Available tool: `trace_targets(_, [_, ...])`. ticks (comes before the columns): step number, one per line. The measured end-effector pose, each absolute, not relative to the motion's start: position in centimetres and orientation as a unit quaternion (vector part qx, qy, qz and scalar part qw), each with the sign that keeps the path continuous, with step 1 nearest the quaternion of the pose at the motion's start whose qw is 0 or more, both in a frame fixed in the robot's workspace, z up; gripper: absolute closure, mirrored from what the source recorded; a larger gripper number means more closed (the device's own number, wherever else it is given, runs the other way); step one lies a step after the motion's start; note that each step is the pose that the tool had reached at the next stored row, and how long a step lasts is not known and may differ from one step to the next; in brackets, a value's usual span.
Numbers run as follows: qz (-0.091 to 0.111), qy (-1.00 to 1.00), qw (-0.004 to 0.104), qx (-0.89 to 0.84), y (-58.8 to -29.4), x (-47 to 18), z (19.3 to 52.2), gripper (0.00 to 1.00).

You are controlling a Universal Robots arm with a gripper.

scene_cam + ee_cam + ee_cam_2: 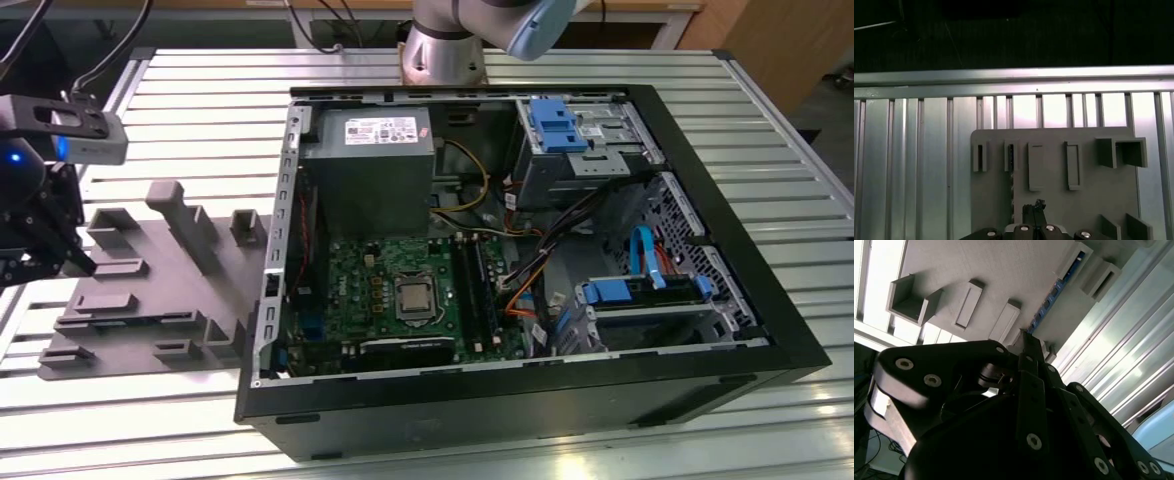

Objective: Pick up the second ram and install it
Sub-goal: 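Pick up the second ram and move it above second insertion slot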

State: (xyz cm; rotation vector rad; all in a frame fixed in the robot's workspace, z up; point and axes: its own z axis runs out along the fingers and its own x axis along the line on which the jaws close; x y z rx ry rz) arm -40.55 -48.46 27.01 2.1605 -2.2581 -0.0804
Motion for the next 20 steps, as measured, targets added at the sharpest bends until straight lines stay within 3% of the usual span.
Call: trace_targets(20, [-0.026,-0.722,0.008,0.691,-48.46,-40.58,26.39,0.89])
